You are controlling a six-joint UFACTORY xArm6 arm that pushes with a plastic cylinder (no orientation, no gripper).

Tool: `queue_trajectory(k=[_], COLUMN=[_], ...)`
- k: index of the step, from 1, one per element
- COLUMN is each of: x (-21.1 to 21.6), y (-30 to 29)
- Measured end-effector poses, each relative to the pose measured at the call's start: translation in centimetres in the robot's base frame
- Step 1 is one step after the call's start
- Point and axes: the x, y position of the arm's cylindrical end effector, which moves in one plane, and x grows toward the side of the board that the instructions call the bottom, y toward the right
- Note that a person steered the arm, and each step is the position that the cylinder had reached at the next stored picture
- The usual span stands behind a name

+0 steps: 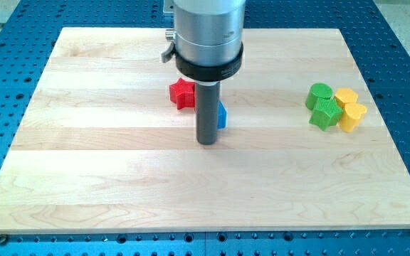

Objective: Slide the blue cube to the bottom of the red star

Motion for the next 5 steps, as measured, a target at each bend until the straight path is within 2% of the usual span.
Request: queue_trajectory(k=[1, 2, 3, 5], x=[-0.1, -3.4, -4.2, 0.6], y=[5.2, 6.1, 3.3, -2.6])
